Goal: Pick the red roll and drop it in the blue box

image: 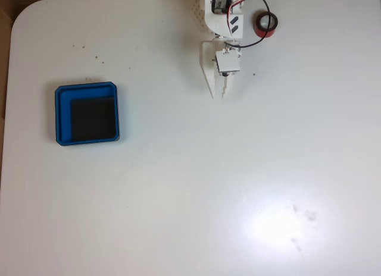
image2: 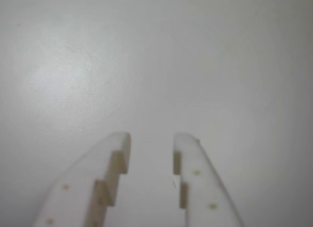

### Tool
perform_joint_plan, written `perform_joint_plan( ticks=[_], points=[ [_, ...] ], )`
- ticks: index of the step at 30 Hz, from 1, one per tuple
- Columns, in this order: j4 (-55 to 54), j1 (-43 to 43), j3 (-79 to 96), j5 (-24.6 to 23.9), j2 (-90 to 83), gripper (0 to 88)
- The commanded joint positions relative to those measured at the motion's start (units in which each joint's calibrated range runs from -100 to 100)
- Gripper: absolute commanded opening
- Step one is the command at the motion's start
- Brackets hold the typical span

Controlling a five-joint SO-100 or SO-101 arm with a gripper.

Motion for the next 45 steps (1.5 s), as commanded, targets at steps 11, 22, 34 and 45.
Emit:
perform_joint_plan(
  ticks=[11,22,34,45],
  points=[
    [-0.72,-0.05,0.72,0.1,-0.02,8.3],
    [-0.72,-0.34,0.81,0.1,-0.11,8.3],
    [-0.72,-12.16,0.81,-0.33,-0.19,8.3],
    [-0.72,-20.96,0.81,-0.33,-0.19,8.3]
  ],
)
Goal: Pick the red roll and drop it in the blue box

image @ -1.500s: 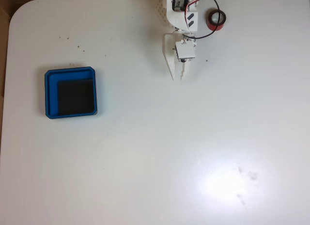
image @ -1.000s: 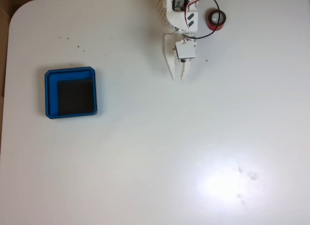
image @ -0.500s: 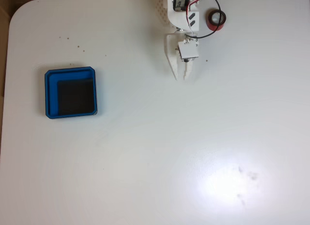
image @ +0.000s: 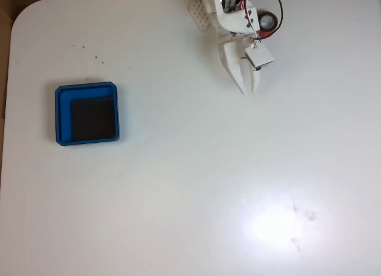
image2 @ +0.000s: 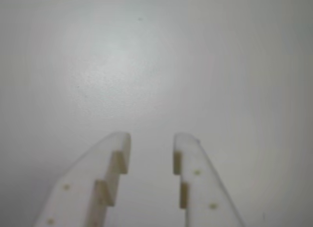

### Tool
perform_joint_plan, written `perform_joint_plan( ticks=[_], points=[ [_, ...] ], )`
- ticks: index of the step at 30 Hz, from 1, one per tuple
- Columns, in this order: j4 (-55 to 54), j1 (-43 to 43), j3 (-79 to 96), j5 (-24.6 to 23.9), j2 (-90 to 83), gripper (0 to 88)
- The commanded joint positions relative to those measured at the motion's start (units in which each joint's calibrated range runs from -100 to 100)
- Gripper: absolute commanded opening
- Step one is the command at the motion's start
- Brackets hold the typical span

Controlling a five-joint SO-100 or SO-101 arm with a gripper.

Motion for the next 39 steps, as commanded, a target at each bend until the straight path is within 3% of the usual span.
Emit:
perform_joint_plan(
  ticks=[1,39],
  points=[
    [-0.72,-2.15,0.81,-0.25,-0.19,8.3],
    [-0.64,-3.61,-3.24,-0.34,0.31,8.3]
  ],
)
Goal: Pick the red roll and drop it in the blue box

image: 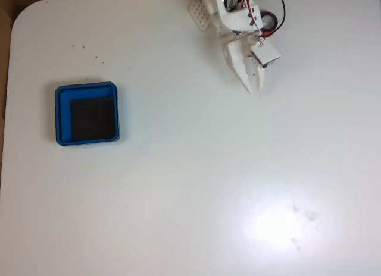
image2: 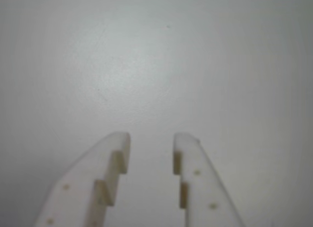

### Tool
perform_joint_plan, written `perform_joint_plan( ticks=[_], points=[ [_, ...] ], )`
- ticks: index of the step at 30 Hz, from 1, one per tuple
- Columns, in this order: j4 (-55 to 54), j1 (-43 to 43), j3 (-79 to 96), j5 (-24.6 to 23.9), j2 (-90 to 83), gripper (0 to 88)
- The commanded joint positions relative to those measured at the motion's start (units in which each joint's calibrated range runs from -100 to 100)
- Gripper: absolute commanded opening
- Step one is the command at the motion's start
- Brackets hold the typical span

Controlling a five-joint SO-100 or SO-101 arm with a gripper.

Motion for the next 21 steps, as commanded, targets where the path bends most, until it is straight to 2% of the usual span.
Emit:
perform_joint_plan(
  ticks=[1,6,21],
  points=[
    [-0.64,-0.45,-2.52,-0.17,0.31,8.3],
    [-0.64,-0.35,-3.87,-0.17,4.33,8.2],
    [-0.64,0.53,-25.07,-0.17,23.81,8.1]
  ],
)
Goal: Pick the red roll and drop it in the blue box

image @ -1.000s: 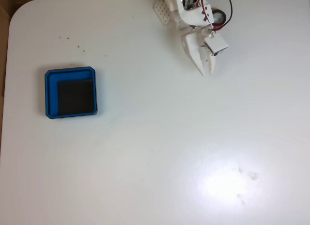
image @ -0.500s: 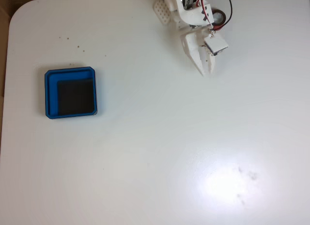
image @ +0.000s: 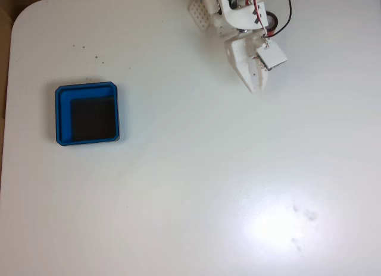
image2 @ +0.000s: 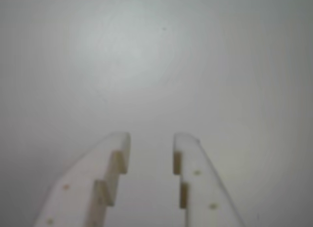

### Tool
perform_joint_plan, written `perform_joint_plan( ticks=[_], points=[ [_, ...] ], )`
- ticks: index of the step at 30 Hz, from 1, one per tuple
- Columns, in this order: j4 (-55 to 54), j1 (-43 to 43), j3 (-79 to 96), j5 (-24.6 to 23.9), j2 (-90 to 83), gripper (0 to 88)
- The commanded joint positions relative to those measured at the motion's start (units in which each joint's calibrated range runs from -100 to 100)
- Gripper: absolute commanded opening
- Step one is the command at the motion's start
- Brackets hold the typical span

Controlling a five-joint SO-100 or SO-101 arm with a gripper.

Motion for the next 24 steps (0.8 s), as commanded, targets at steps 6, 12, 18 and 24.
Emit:
perform_joint_plan(
  ticks=[6,12,18,24],
  points=[
    [-0.64,0.63,-15.58,-0.17,8.57,7.6],
    [-0.64,0.63,-23.4,-0.17,13.09,7.6],
    [-0.55,0.63,-28.97,-0.08,16.68,7.6],
    [-0.39,0.63,-33.55,0.27,19.61,7.6]
  ],
)
